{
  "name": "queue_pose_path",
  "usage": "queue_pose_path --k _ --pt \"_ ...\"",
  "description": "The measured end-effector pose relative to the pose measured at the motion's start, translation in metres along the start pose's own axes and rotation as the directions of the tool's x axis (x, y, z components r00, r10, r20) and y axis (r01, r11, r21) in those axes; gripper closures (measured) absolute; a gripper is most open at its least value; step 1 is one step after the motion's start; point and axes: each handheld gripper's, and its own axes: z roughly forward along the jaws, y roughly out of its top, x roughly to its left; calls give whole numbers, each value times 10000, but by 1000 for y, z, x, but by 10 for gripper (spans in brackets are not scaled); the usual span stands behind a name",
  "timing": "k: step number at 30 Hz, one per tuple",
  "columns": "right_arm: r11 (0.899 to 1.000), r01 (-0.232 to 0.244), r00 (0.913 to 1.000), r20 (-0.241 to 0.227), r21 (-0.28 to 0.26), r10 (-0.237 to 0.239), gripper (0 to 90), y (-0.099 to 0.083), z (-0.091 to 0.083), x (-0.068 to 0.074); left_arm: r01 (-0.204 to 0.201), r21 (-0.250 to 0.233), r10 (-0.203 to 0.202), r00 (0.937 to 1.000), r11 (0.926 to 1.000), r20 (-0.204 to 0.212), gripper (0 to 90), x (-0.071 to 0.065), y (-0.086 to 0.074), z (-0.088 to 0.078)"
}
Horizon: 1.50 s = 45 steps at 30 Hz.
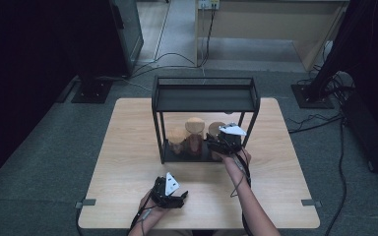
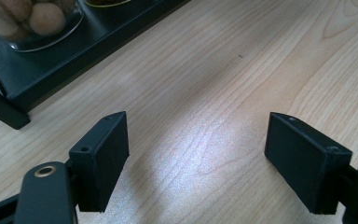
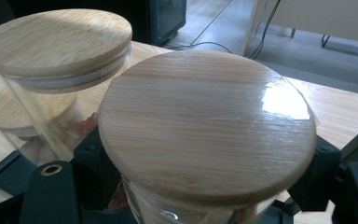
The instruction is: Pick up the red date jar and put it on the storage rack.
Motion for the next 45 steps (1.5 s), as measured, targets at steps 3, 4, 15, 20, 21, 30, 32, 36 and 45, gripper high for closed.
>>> queue_pose_path --k 3,4,15,20,21,30,32,36,45 --pt "10000 -77 10000 9 -13 77 249 0 2 -1 -4 1 4 10000 10000 0 217 0 0 0" --pt "9999 -154 9999 -1 -29 154 249 0 2 -2 3 -1 -3 10000 10000 2 217 0 0 0" --pt "9999 -133 9999 -15 -88 132 237 -3 2 -5 -6 17 6 10000 10000 4 217 0 0 0" --pt "9999 -103 9999 96 -76 104 214 -5 0 -1 0 2 0 10000 10000 -9 217 0 0 0" --pt "9999 -113 9999 105 -51 113 213 -5 -1 -1 1 1 -1 10000 10000 -9 217 0 0 0" --pt "9992 -408 9991 -63 25 408 215 -10 -8 -4 3 -3 -3 10000 10000 -23 217 0 0 0" --pt "9993 -380 9992 -126 38 381 215 -11 -10 -4 -9 15 9 10000 10000 -22 217 0 0 0" --pt "9992 -399 9990 -222 46 400 215 -13 -15 -3 -7 16 7 10000 10000 -20 217 0 0 0" --pt "9984 -497 9987 -136 273 501 198 -17 -22 2 15 -10 -15 10000 10000 -30 217 -1 0 0"
